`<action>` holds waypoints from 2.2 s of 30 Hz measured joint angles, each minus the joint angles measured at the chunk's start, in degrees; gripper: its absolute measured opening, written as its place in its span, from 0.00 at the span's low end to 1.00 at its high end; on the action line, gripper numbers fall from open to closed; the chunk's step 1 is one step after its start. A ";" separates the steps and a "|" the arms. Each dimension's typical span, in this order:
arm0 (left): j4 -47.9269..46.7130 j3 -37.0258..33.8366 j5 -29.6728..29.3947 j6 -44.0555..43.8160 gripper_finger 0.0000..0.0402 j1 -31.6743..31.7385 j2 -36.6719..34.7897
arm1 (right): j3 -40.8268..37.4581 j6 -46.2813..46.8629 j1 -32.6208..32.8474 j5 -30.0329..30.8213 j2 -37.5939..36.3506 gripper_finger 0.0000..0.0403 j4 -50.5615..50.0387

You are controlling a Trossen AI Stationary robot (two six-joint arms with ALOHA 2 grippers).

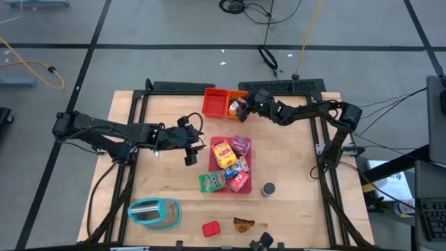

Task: Pick & Place Kitchen Items
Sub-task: Put the large orange food coloring bottle into the orange basket, then put the black seasoning bottle into the red basket

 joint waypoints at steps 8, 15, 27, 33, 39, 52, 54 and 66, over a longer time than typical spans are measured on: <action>0.00 0.00 0.00 -0.09 0.57 0.00 0.00 | 0.00 -0.61 0.89 -0.04 -2.88 0.42 -3.06; 0.00 0.00 0.00 -0.53 0.57 0.00 0.00 | 0.07 -2.96 5.86 -0.07 -13.65 0.42 -17.30; 0.00 0.00 0.00 -0.17 0.57 0.00 0.00 | 0.07 -2.07 22.69 -3.72 -30.66 0.44 -40.69; 0.00 0.00 0.00 -0.40 0.57 0.00 0.00 | 0.07 -0.35 30.84 -4.65 -34.95 0.45 -46.76; 0.00 0.00 0.02 -0.54 0.57 0.00 0.00 | 0.00 3.17 38.09 -9.90 -35.91 0.50 -48.92; 0.02 0.00 0.00 -1.48 0.57 0.00 0.00 | 0.00 12.72 48.50 -15.92 -35.91 0.63 -54.96; 0.04 0.00 0.01 -1.95 0.57 0.00 0.00 | 0.00 14.02 49.40 -15.92 -35.91 0.63 -55.78; 0.04 0.00 0.02 -2.45 0.57 0.00 0.00 | -0.94 18.65 52.31 -13.10 -35.92 0.63 -59.86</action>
